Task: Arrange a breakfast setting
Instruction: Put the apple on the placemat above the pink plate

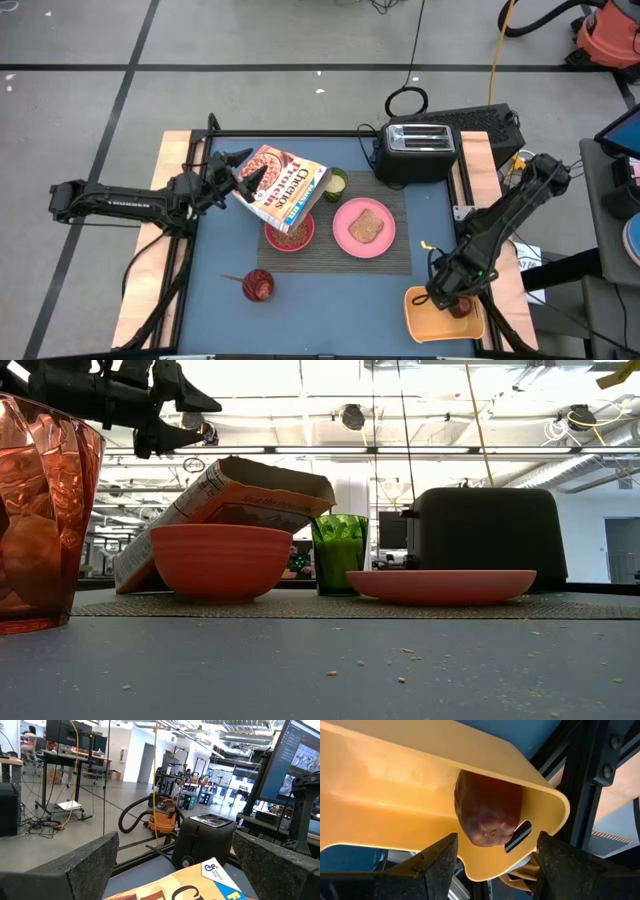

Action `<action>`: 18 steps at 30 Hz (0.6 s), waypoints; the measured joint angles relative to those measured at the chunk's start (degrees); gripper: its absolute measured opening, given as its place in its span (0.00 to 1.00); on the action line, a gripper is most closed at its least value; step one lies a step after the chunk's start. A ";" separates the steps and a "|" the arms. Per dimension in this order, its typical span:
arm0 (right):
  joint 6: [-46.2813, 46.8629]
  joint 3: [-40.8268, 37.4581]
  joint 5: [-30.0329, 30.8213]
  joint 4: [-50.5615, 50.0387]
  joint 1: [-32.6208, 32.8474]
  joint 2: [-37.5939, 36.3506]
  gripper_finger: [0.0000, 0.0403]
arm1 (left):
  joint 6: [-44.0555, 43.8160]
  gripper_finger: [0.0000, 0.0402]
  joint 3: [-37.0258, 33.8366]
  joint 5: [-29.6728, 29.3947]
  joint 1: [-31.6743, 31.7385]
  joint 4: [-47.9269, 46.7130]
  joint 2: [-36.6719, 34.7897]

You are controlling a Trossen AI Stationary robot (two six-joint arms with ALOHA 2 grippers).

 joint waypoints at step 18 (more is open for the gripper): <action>0.00 -0.02 -0.07 1.57 1.58 4.43 0.64 | 0.00 0.98 0.00 0.00 -0.02 -0.04 0.00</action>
